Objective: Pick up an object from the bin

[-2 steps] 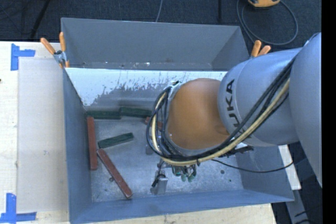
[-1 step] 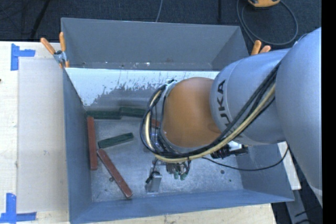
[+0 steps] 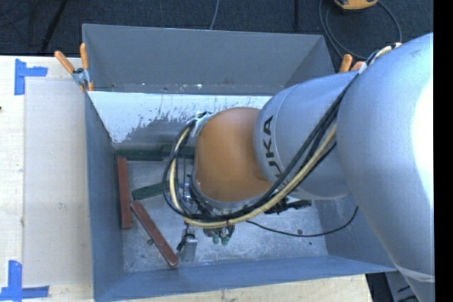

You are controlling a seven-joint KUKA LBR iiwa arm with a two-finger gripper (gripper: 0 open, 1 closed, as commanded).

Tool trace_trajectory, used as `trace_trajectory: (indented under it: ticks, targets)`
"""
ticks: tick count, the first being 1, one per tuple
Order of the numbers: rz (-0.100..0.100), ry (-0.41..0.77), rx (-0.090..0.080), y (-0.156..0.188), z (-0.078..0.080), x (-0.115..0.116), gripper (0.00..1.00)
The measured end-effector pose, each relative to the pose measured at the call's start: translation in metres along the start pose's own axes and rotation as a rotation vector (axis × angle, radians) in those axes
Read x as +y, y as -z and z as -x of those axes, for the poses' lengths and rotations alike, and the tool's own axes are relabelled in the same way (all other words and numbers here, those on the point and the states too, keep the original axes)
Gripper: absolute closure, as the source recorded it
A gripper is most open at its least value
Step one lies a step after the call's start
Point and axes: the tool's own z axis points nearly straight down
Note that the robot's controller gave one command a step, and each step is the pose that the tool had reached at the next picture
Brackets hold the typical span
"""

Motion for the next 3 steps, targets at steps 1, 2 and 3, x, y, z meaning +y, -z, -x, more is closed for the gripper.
trace_trajectory:
  ticks: [1,2,3]
  targets:
    - [0.000,0.005,0.001,0.004,0.038,0.028,0.00]
    - [0.000,0.081,-0.001,-0.026,0.046,0.057,0.00]
    - [0.001,0.110,-0.001,-0.041,0.112,0.058,1.00]
